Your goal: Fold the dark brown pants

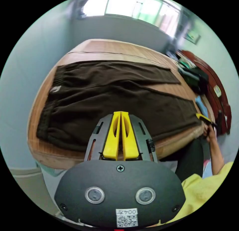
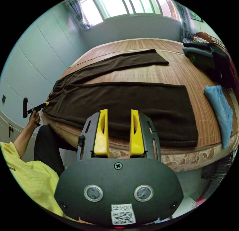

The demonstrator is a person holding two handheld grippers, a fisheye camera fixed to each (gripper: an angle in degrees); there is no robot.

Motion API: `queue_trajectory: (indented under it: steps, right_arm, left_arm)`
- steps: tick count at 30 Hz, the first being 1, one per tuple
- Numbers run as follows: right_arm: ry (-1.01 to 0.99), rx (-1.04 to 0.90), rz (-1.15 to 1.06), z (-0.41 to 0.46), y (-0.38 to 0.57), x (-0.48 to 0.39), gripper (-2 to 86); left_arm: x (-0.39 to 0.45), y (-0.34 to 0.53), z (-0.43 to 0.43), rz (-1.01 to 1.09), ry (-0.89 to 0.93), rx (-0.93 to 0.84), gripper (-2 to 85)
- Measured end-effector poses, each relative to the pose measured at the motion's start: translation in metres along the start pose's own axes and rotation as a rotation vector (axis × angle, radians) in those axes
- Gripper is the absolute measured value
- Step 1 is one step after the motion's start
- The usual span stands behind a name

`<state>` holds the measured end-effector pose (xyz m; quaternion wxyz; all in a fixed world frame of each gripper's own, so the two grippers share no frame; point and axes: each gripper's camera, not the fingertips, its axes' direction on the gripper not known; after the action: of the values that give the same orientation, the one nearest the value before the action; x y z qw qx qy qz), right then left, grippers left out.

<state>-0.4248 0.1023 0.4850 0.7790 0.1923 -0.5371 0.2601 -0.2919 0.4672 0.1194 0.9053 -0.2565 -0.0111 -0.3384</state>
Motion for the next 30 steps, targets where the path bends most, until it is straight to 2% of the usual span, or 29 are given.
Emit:
queue_trajectory:
  steps: [2,5,10,13,14,17,20,24,30]
  right_arm:
    - [-0.01,0.009,-0.02,0.02,-0.012,-0.022,13.4]
    - [0.017,-0.001,-0.062,0.048,-0.031,-0.05,13.4]
    - [0.125,0.005,-0.125,0.1,-0.047,-0.084,13.3]
    - [0.2,-0.093,-0.157,0.15,-0.038,-0.088,13.3]
    - [0.201,-0.026,-0.165,0.153,-0.028,-0.088,13.1]
    - [0.181,-0.03,-0.146,0.16,-0.024,-0.083,13.0]
    - [0.2,-0.03,-0.145,0.169,-0.02,-0.085,13.6]
    - [0.277,-0.014,-0.076,0.177,-0.014,-0.083,17.9]
    - [0.232,-0.026,-0.034,0.191,-0.01,-0.07,18.3]
  left_arm:
    - [-0.061,0.004,-0.018,-0.15,-0.051,0.028,0.2]
    - [-0.105,0.005,-0.028,-0.222,-0.139,0.016,0.2]
    - [-0.137,0.003,-0.037,-0.232,-0.176,0.034,0.1]
    - [-0.154,0.01,-0.029,-0.241,-0.188,-0.046,0.1]
    - [-0.158,0.017,-0.034,-0.232,-0.183,0.007,0.2]
    - [-0.17,0.03,-0.049,-0.238,-0.149,0.078,0.3]
    - [-0.18,0.029,-0.07,-0.248,-0.126,0.072,0.4]
    - [-0.193,0.023,-0.111,-0.225,-0.136,0.191,0.5]
    - [-0.246,-0.004,-0.133,-0.28,-0.158,0.135,1.0]
